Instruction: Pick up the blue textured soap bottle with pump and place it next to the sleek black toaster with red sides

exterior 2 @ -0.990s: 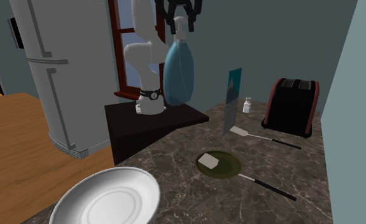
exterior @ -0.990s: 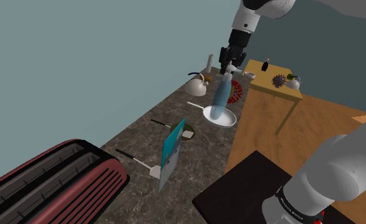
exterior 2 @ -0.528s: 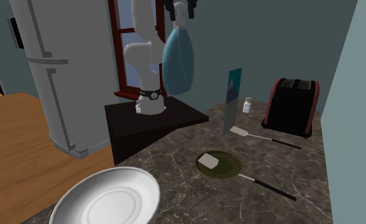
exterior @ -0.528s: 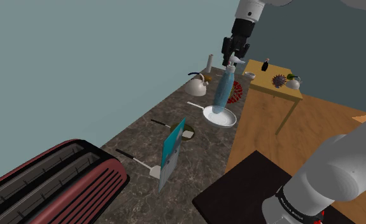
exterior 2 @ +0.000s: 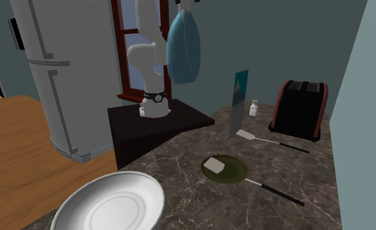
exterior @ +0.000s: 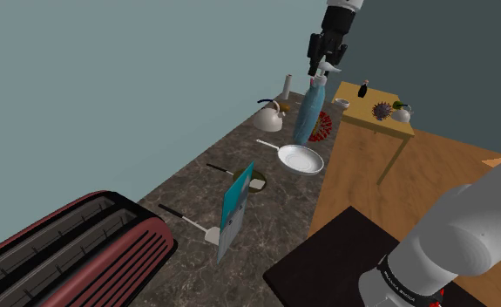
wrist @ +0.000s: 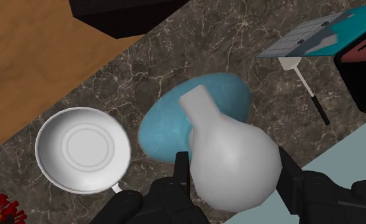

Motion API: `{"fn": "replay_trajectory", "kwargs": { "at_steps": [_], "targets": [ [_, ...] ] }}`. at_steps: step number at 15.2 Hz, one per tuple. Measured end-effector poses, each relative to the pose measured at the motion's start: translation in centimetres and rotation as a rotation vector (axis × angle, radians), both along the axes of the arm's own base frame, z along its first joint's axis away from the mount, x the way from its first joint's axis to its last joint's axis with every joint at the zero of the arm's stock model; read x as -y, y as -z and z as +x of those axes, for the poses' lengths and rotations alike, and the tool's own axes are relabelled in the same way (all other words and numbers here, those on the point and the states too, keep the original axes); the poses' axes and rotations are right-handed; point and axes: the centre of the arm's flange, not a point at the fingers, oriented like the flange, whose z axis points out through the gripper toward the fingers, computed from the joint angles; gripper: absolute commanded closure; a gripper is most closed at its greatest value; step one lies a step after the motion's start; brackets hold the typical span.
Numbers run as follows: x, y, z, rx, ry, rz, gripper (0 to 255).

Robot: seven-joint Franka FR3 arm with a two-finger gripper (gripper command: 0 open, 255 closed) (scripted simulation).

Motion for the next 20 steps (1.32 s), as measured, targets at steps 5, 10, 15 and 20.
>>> {"fn": "replay_trajectory", "kwargs": {
  "at_steps": [5,10,15,20],
  "targets": [
    [0.0,-2.6,-0.1,0.000,0.000,0.000,255],
    [-0.1,-5.0,0.0,0.000,0.000,0.000,255],
    [-4.8,-5.1,-2.5,0.000,-0.001,0.000,255],
    [-10.7,-4.8,-5.3,-0.001,-0.002,0.000,255]
  ]
}}
